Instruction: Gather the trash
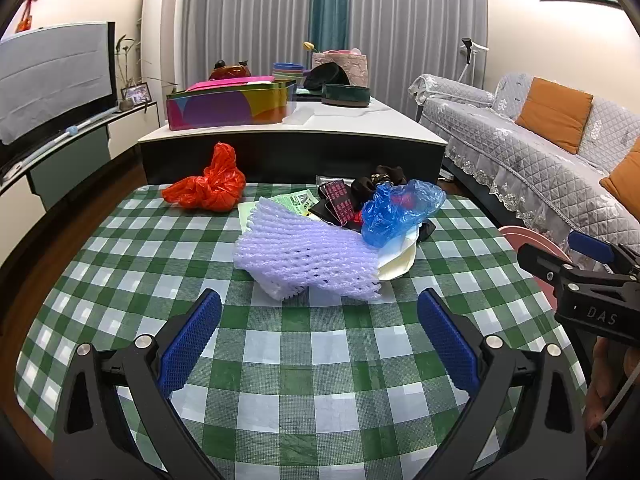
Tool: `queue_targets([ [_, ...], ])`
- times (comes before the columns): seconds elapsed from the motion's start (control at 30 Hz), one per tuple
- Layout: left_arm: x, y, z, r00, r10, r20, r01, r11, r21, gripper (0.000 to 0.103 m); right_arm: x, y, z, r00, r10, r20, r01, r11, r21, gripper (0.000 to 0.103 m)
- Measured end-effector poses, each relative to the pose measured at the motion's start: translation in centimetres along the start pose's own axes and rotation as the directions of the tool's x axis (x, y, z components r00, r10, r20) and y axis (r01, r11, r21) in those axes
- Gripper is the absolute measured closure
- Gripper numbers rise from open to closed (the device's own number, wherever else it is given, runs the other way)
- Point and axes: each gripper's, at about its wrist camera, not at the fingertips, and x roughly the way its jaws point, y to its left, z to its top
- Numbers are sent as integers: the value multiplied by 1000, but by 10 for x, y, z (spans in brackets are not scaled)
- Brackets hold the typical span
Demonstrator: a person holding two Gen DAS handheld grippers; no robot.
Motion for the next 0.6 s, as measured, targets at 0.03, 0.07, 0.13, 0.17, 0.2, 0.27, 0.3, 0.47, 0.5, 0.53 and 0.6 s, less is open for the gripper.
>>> queue_targets([
  [0.03,0,0,0,1000,1,0,-1,1000,0,8,0,0,0,1000,0,1,0,1000,-3,5],
  [0.07,0,0,0,1000,2,0,-2,1000,3,8,0,1,0,1000,1,1,-1,1000,-5,5],
  [0.13,0,0,0,1000,2,3,-2,1000,6,8,0,1,0,1000,4,0,-4,1000,-4,5],
  [0.17,-1,0,0,1000,2,4,-2,1000,7,8,0,1,0,1000,4,-1,-4,1000,-2,5],
  [0.2,-1,-1,0,1000,2,6,-2,1000,9,8,0,0,0,1000,6,-2,-6,1000,0,5],
  [0.27,-1,-1,0,1000,2,9,-2,1000,12,8,0,0,0,1000,7,-4,-7,1000,1,5],
  [0.3,-1,-1,0,1000,1,10,-1,1000,12,8,0,0,0,1000,8,-5,-8,1000,0,5],
  [0.47,-2,-2,0,1000,-2,13,2,1000,13,8,-1,1,0,1000,6,-1,-6,1000,-3,5],
  [0.5,-2,-2,0,1000,-2,12,1,1000,13,8,-1,2,0,1000,5,0,-5,1000,-4,5],
  [0.53,-2,-2,0,1000,-2,12,1,1000,12,8,-1,2,0,1000,4,2,-4,1000,-4,5],
  [0.6,-2,-2,0,1000,-2,12,2,1000,13,8,-2,2,0,1000,2,4,-2,1000,-6,5],
])
